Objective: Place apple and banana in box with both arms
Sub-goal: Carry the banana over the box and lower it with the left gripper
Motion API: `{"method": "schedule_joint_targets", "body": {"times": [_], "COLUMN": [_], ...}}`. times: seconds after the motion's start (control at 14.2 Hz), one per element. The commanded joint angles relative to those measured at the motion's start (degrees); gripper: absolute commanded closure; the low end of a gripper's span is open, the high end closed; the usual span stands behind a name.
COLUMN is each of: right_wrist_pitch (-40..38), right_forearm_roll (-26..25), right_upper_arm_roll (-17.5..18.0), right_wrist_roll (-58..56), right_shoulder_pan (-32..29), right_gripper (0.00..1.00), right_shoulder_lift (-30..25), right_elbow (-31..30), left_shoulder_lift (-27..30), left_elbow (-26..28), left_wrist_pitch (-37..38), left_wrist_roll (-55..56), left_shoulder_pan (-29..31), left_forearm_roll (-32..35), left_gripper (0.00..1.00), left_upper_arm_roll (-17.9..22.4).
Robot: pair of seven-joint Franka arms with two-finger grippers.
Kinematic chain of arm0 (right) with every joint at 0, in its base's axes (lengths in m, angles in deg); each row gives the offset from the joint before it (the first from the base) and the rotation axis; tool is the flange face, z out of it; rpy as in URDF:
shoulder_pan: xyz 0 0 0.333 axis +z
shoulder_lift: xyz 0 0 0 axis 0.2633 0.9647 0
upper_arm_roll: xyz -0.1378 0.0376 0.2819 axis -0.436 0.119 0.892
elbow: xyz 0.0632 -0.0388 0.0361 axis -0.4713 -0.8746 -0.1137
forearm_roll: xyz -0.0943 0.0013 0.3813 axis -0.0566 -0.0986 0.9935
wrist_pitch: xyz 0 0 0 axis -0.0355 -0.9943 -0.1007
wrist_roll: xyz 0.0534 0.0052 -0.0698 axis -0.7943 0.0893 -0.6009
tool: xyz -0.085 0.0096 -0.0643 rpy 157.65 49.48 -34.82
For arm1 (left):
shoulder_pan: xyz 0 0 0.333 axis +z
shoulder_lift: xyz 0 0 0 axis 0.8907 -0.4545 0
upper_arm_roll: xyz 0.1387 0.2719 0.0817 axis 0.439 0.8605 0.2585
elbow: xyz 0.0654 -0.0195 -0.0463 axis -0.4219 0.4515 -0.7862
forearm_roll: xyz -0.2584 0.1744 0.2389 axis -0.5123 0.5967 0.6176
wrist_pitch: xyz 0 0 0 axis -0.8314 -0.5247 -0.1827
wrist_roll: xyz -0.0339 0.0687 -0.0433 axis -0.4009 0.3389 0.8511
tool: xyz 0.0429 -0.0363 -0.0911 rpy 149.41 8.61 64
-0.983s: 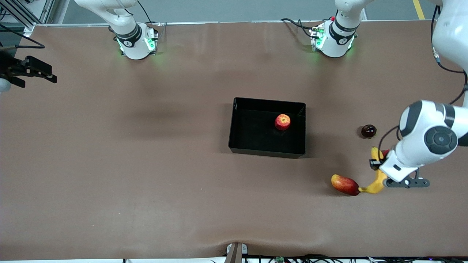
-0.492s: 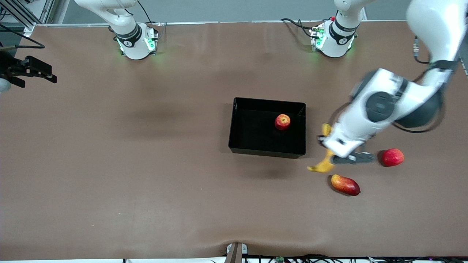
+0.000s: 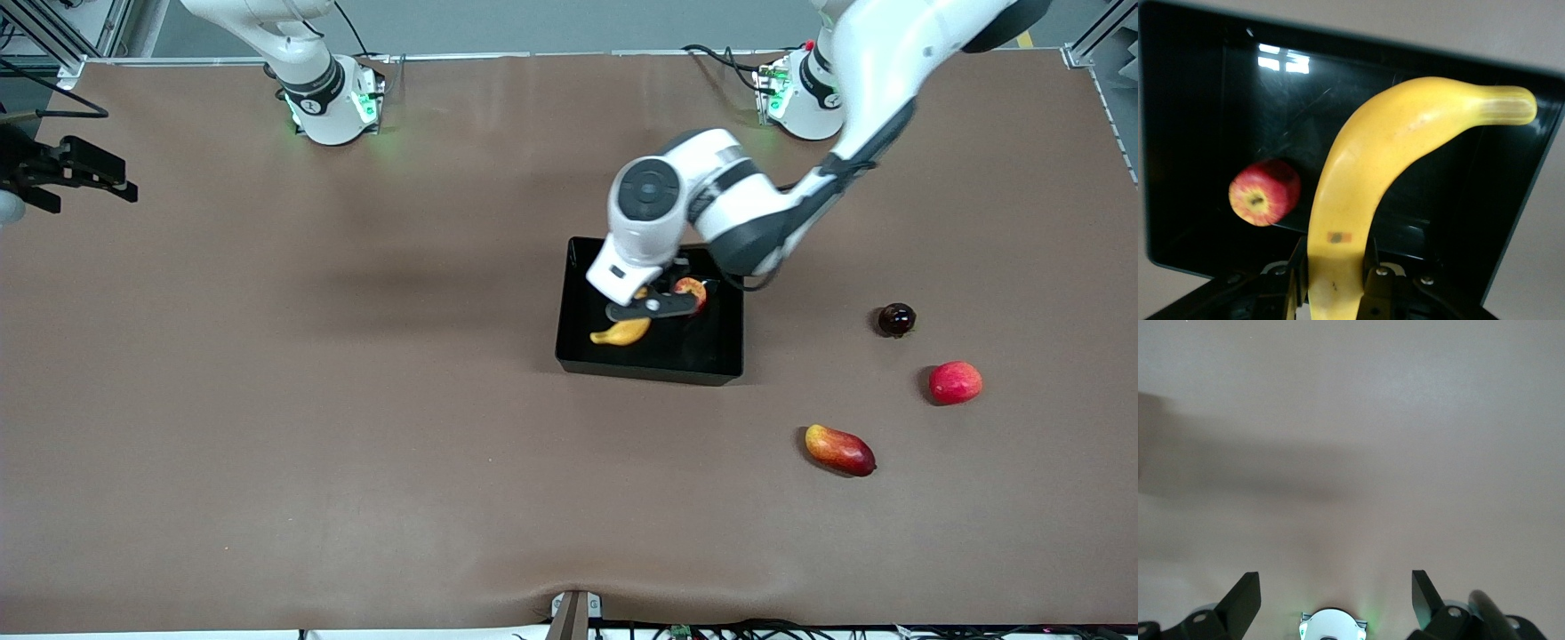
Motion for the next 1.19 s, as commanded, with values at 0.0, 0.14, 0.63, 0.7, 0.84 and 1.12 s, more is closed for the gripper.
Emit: {"method": "schedule_joint_targets", "body": {"times": [0.0, 0.14, 0.63, 0.7, 0.84, 1.12], "right_wrist_pitch": [-0.7, -0.7, -0.9, -1.2, -1.1, -1.1], "right_forearm_roll": [-0.9, -0.9, -0.8, -0.8, -0.7, -0.7], "right_upper_arm_roll": [-0.1, -0.2, -0.2, -0.2, -0.2, -0.2], "right_wrist_roll": [0.4, 0.3, 0.4, 0.4, 0.3, 0.4], "right_shoulder_pan": [0.2, 0.1, 0.2, 0.2, 0.1, 0.2], "right_gripper": [0.00, 0.00, 0.00, 0.00, 0.00, 0.00], "right_shoulder_lift": [0.0, 0.0, 0.0, 0.0, 0.1, 0.0], "right_elbow": [0.6, 0.6, 0.7, 0.7, 0.7, 0.7], "left_shoulder_lift": [-2.0, -4.3, -6.8, -6.8, -6.5, -0.8], "left_elbow": [-1.2, -1.2, -1.6, -1.7, -1.7, -4.5], "left_wrist_pitch": [-0.1, -0.4, -8.5, -8.7, -8.7, -6.0], "left_wrist_roll": [0.9, 2.3, 5.4, 5.8, 5.9, 4.4], "left_shoulder_pan": [-3.5, -5.1, -12.5, -13.9, -14.3, -10.4], "left_forearm_roll": [0.2, -0.1, -0.3, -0.3, -0.4, 0.6], "left_gripper": [1.00, 1.00, 0.89, 0.71, 0.32, 0.00], "left_upper_arm_roll": [3.6, 4.2, 13.6, 15.2, 15.9, 16.1]}}
